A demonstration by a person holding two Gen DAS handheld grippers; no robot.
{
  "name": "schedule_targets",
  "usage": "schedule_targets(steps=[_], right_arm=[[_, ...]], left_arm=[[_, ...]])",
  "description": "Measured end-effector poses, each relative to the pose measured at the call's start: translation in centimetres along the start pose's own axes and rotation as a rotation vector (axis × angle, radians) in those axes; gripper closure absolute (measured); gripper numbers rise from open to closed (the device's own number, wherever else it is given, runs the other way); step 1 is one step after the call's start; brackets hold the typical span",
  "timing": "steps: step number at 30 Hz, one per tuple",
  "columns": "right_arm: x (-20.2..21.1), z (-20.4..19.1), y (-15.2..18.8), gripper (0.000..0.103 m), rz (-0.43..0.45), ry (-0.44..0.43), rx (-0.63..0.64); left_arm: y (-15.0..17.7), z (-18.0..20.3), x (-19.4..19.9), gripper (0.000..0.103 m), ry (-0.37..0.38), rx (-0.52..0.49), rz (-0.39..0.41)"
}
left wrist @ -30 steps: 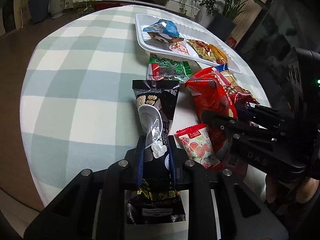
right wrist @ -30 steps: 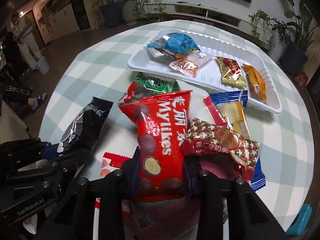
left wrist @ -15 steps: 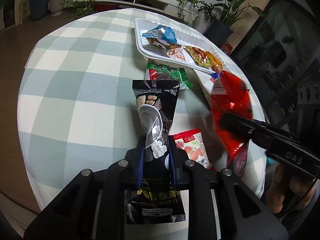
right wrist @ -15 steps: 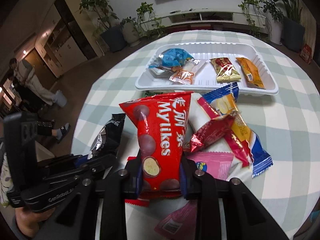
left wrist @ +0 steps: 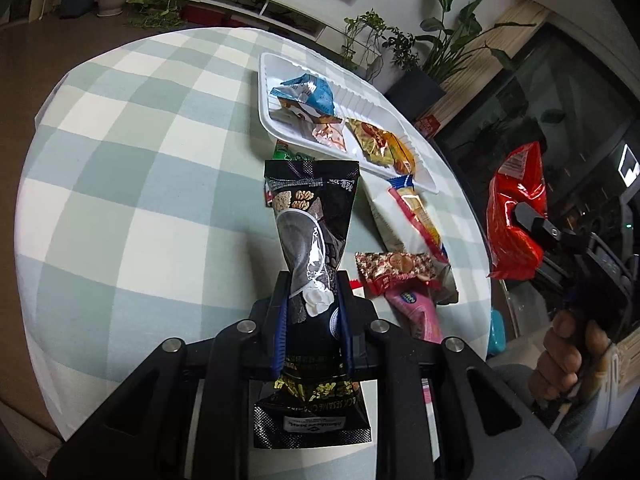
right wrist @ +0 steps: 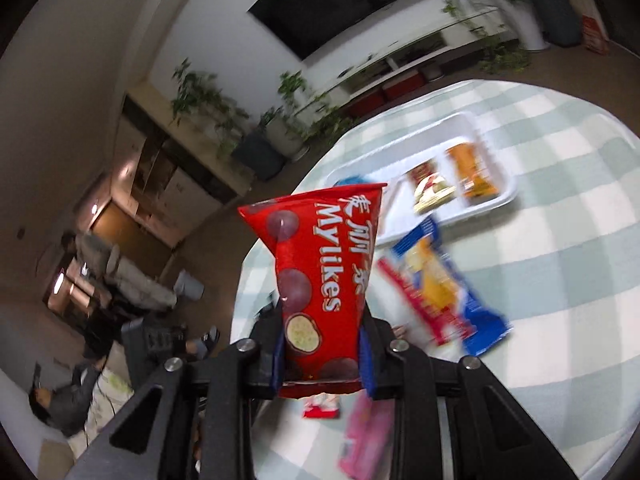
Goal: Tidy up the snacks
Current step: 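Grasp red Mylikes bag with right tool while left tool holds black bag, then carry black bag and Mylikes bag into the white tray and open both tools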
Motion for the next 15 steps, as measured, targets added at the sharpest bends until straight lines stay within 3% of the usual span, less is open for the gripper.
schedule_targets(steps=[4, 8, 15], right_arm=[[1.9, 3.9, -2.0, 0.072, 0.065, -0.004, -0.130], [3.6, 6.8, -4.8, 0.072, 0.131, 0.024, -0.229], [2.7, 4.3, -12.9, 0.072, 0.157, 0.115, -0.084]], left_arm=[[-1.4, 0.5, 0.9, 0.084, 0.020, -0.002, 0.007], [-5.1, 1.6, 2.7, 0.084, 0.001, -0.023, 0.036], [-13.7, 7.1, 1.2, 0.084, -0.085, -0.152, 0.007]])
Point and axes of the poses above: each gripper's, at about its wrist camera, not at the fingertips, and x roughly against the way its jaws point, z to its right, y to its underside, the point moved 4 cm from there along -x, roughly the way its jaws point, and after that the axes turned 14 degrees about -z, right-handed, at the moved point
